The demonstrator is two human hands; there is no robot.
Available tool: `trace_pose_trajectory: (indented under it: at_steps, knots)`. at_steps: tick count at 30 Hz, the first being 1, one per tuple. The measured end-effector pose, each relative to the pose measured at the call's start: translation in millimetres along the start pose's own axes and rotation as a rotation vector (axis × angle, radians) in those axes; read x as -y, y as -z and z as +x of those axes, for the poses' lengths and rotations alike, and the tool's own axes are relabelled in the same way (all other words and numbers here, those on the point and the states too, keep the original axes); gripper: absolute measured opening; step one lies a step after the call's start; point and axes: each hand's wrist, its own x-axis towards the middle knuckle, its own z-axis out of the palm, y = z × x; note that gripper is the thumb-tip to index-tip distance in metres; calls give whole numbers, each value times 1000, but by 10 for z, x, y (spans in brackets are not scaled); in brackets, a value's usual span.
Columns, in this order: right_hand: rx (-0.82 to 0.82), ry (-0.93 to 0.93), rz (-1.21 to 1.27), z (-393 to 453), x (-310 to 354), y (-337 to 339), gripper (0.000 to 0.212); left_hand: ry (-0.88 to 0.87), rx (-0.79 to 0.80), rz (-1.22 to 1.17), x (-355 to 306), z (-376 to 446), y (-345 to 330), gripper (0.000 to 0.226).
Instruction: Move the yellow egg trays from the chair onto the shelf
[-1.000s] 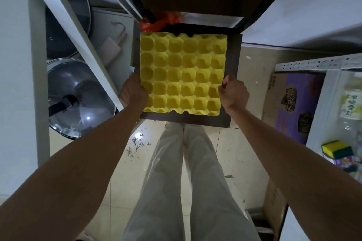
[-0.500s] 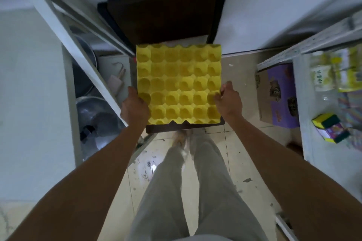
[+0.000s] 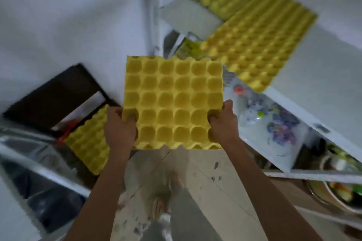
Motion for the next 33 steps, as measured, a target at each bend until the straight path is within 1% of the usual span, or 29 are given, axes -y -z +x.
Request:
trace_pose_trajectory:
  at_steps: [3, 6, 8, 9, 12, 15, 16, 18, 20, 23, 25, 27, 29, 31, 33]
  knots:
    - [-51, -79, -11, -159, -271, 858, 32, -64, 211, 129, -716, -274, -164, 35]
    - [-119, -158, 47, -288, -623, 1503, 41, -185, 310, 221, -1320, -657, -403, 29]
    - [-163, -204, 78, -389, -886, 1869, 49, -257, 357, 249, -1609, -959, -611, 30]
    - [-180, -221, 90, -439, -1022, 2034, 49, -287, 386, 255, -1741, -1110, -721, 30]
    - [-244, -291, 147, -506, -1437, 2456, 39, -315, 487, 222, -2135, -1520, -1075, 32]
    - [-320, -336, 279, -462, -1838, 2774, 28, -406, 536, 185, -2458, -1845, -1400, 37]
    - [-335, -346, 312, -424, -1950, 2858, 27, -434, 543, 187, -2552, -1934, -1499, 38]
    - [-350, -372, 332, -339, -2111, 2986, 32, -479, 588, 202, -2720, -2064, -1681, 39]
    - [-373, -398, 314, -200, -2260, 3076, 36, -485, 703, 168, -2873, -2090, -1859, 39]
    - [-423, -456, 204, 118, -2478, 3173, 35, -464, 865, 180, -3112, -1945, -2185, 36]
    - [-438, -469, 203, 360, -2588, 3189, 32, -463, 928, 192, -3242, -1784, -2462, 44]
    - [-482, -482, 189, 656, -2683, 3196, 31, -482, 936, 207, -3393, -1650, -2780, 57]
    - [-527, -497, 166, 965, -2757, 3204, 31, -496, 892, 222, -3544, -1508, -3101, 65]
    - [-568, -537, 162, 1284, -2842, 3199, 30, -544, 880, 257, -3679, -1349, -3410, 68]
    - [-611, -559, 166, 1594, -2895, 3210, 29, -574, 940, 229, -3797, -1206, -3682, 65]
